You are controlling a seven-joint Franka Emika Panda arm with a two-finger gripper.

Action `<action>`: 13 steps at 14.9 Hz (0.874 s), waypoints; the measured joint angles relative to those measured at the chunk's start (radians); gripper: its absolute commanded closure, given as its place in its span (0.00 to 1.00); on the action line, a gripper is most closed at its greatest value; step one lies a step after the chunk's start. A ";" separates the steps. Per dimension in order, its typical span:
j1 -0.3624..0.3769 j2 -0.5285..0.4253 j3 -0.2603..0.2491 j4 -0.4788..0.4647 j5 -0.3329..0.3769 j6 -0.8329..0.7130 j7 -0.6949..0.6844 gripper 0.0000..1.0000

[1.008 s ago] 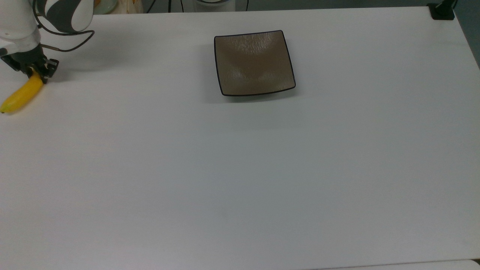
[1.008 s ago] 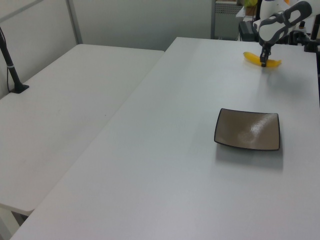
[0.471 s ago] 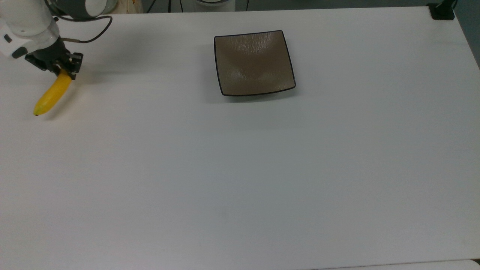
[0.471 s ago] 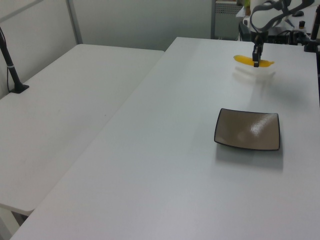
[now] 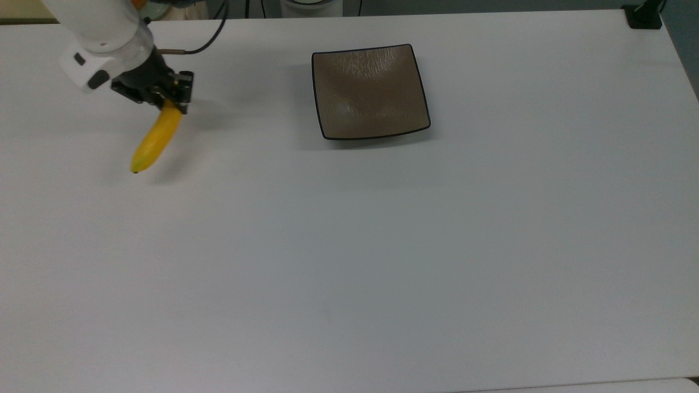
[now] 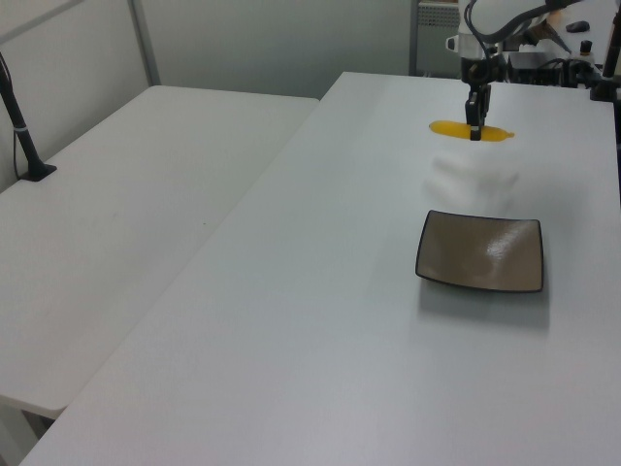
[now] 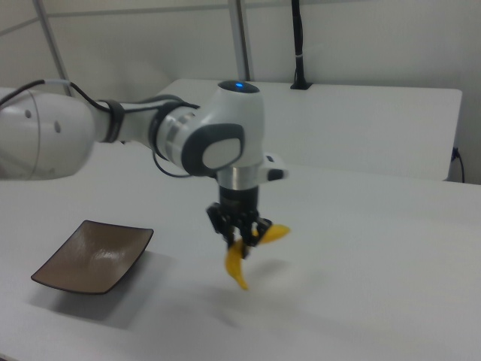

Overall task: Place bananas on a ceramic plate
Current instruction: 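Lift the held banana and carry it toward the brown plate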

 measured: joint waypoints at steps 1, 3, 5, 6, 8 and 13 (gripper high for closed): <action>0.008 -0.011 0.018 0.000 0.022 -0.032 0.009 0.91; 0.038 -0.034 0.050 -0.001 0.038 -0.083 0.041 0.91; 0.097 -0.050 0.069 -0.003 0.041 -0.102 0.102 0.91; 0.125 -0.054 0.081 -0.004 0.041 -0.102 0.136 0.91; 0.182 -0.067 0.111 -0.020 0.041 -0.103 0.202 0.91; 0.264 -0.130 0.154 -0.097 0.041 -0.106 0.263 0.89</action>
